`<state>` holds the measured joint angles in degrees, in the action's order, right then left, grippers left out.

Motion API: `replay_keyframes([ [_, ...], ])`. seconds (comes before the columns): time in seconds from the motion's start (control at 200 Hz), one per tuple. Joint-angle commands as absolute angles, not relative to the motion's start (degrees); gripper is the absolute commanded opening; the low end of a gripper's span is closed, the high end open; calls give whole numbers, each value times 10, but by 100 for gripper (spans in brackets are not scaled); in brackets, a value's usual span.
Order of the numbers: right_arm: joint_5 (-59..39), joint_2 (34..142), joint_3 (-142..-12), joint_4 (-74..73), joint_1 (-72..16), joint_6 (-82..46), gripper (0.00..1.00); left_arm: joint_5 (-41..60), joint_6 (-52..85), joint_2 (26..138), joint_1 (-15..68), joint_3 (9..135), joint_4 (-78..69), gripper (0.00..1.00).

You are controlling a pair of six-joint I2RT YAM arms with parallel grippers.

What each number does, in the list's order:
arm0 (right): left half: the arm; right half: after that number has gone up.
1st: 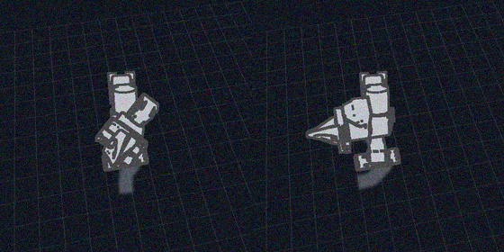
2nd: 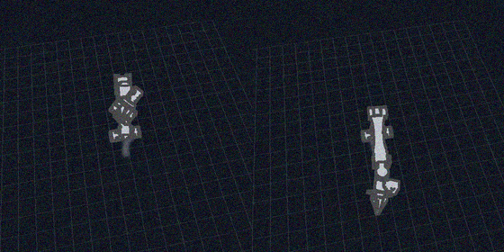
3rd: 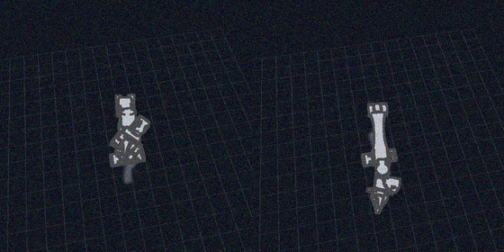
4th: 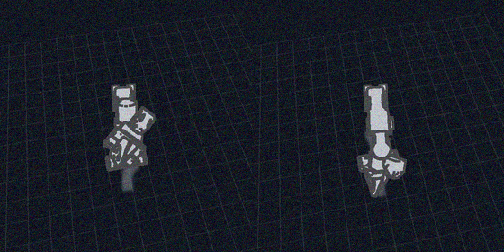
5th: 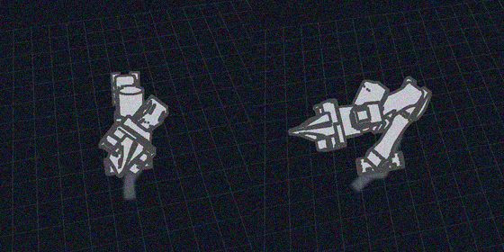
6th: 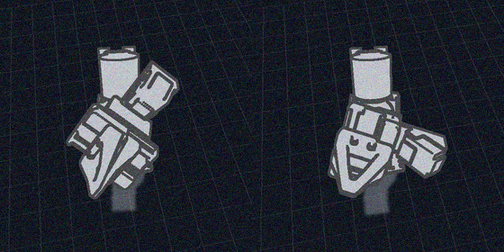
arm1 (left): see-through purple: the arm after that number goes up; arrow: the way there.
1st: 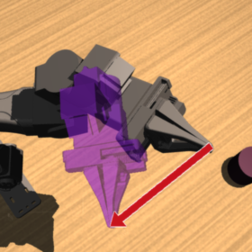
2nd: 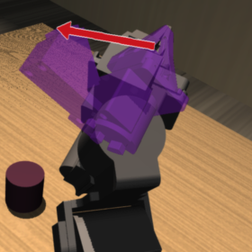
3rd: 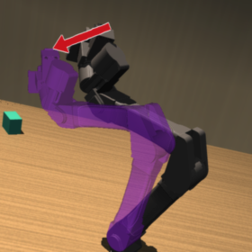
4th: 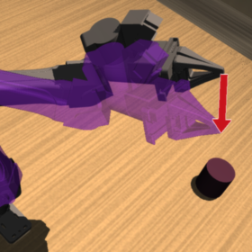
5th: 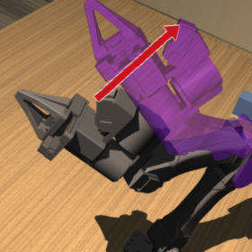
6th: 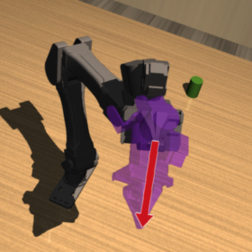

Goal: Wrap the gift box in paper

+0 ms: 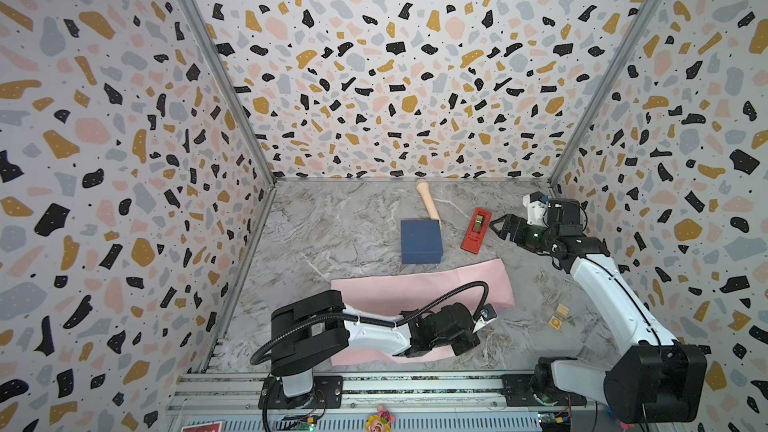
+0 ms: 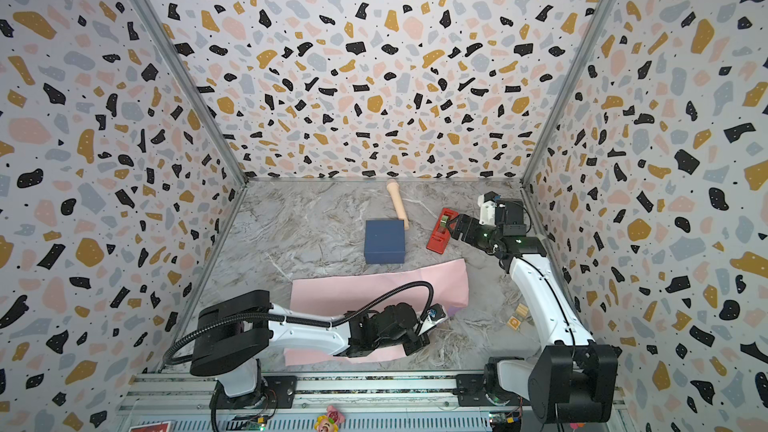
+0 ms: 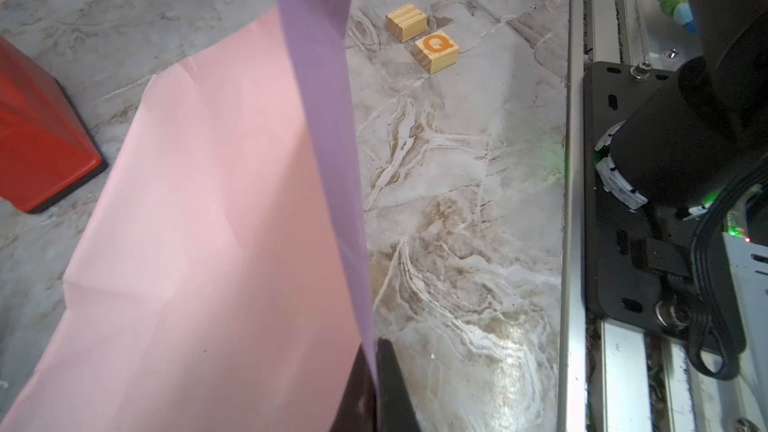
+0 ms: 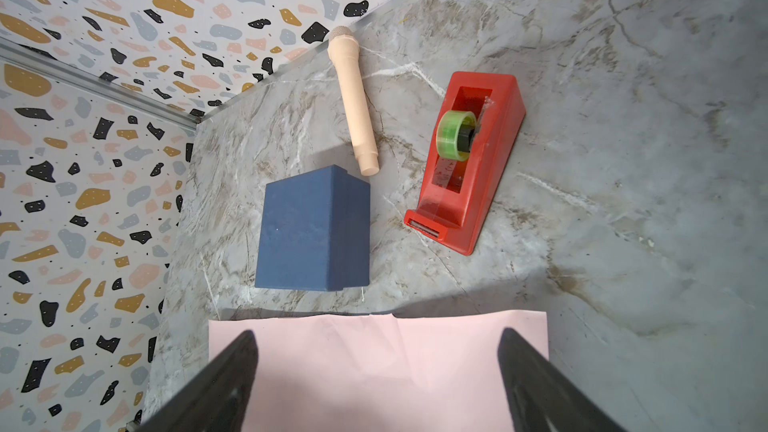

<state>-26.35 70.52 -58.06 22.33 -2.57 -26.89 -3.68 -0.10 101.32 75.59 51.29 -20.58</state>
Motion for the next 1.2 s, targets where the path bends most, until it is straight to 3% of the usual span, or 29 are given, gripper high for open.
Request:
replay_keyframes([
  [0.0,-260,707,-575,218,-23,-264,91,-36,-57,1027,758,530,-180,0],
  [0.215,-266,709,-550,198,-27,-272,91,-74,-102,1036,757,540,-127,1],
  [0.305,-266,713,-536,195,-33,-271,91,-81,-89,1031,757,547,-125,27],
  [0.395,-263,713,-517,191,-36,-268,91,-77,-63,1011,757,539,-139,43],
  [0.466,-257,713,-502,185,-36,-267,90,-72,-34,984,756,525,-140,55],
  [0.556,-258,717,-489,184,-38,-265,90,-69,6,928,757,492,-140,61],
  [0.766,-228,721,-441,166,-131,-266,86,-112,144,760,717,375,-130,65],
  [1.016,-243,726,-355,95,-217,-296,81,-54,349,619,481,227,-107,65],
  [1.196,-237,736,-328,58,-215,-297,80,2,359,638,378,202,-126,65],
])
